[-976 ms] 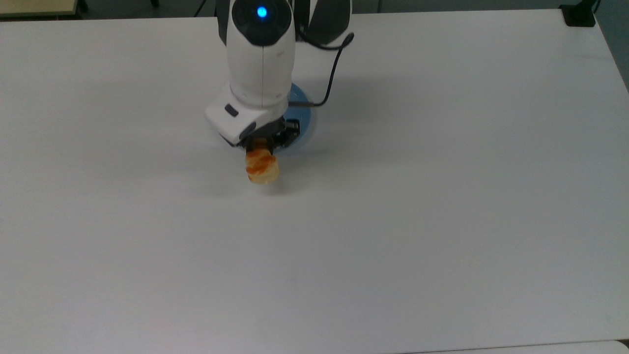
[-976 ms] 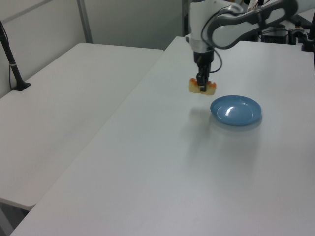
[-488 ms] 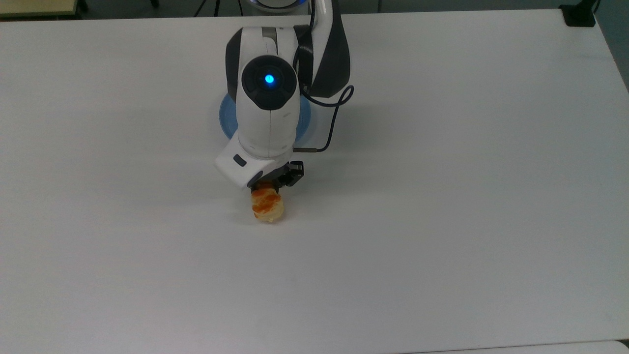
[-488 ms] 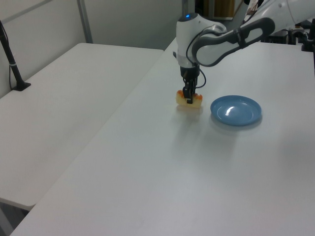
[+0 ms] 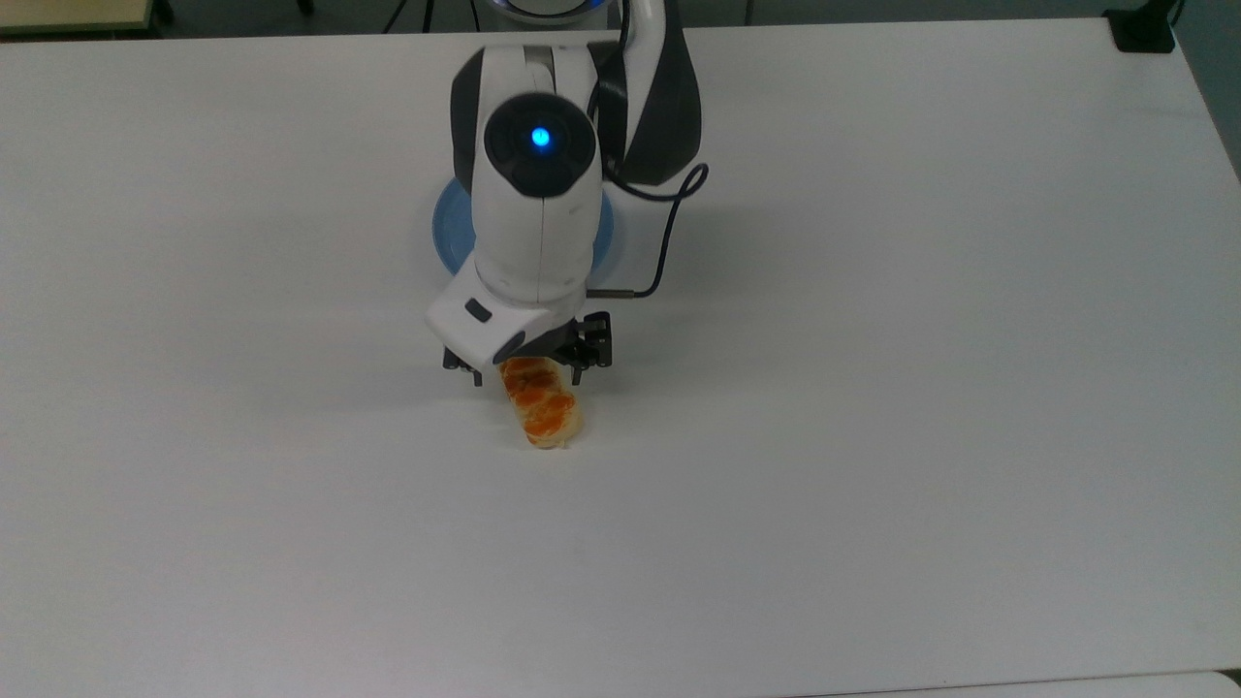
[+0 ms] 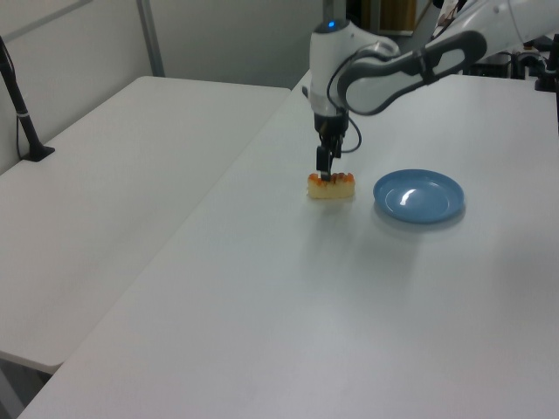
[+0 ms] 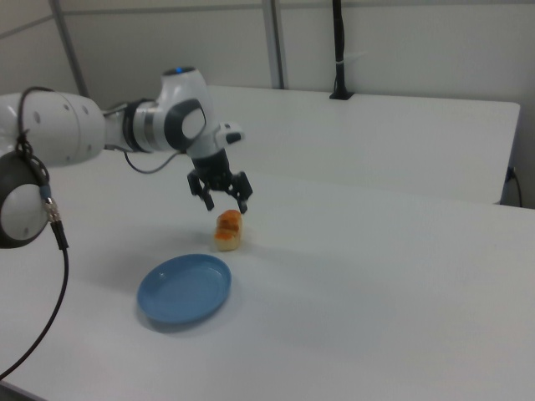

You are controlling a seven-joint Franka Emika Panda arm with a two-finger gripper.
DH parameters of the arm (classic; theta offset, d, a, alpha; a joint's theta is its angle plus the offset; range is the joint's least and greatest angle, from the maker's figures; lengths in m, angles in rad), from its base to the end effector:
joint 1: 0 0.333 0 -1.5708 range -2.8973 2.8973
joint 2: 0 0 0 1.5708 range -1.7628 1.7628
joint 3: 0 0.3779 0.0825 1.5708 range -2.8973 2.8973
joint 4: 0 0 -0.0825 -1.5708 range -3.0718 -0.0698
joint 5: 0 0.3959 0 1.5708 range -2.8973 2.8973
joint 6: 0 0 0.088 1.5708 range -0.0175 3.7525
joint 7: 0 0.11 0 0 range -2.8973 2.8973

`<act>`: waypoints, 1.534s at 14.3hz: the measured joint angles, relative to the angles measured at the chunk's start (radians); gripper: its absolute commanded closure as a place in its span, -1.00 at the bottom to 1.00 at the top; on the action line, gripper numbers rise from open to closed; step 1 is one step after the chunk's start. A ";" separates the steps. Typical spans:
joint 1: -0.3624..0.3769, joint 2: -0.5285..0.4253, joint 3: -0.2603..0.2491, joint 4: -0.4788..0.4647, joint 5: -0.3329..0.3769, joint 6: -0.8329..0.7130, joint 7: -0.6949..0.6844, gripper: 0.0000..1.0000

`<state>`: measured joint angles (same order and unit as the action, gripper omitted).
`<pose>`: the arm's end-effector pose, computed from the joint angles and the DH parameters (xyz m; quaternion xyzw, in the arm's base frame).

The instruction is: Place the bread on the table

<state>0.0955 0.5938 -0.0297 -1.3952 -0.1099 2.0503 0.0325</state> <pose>0.7682 0.0496 0.4108 0.9969 0.0432 0.0334 0.0561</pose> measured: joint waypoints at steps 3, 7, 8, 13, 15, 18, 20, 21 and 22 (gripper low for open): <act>0.000 -0.100 0.000 0.006 0.000 -0.097 0.000 -1.00; -0.004 -0.270 -0.001 -0.008 0.001 -0.275 0.001 -1.00; -0.005 -0.310 -0.001 -0.021 0.002 -0.305 0.001 -1.00; -0.005 -0.470 -0.001 -0.115 0.003 -0.398 0.001 -1.00; -0.005 -0.501 -0.001 -0.138 0.013 -0.424 0.001 -1.00; -0.005 -0.516 -0.001 -0.154 0.024 -0.435 0.001 -1.00; -0.005 -0.517 -0.001 -0.158 0.025 -0.435 0.002 -1.00; -0.005 -0.517 -0.001 -0.159 0.025 -0.435 0.002 -1.00; -0.005 -0.517 -0.001 -0.159 0.025 -0.435 0.002 -1.00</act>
<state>0.0906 0.0767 -0.0303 -1.5547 -0.0852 1.6157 0.0341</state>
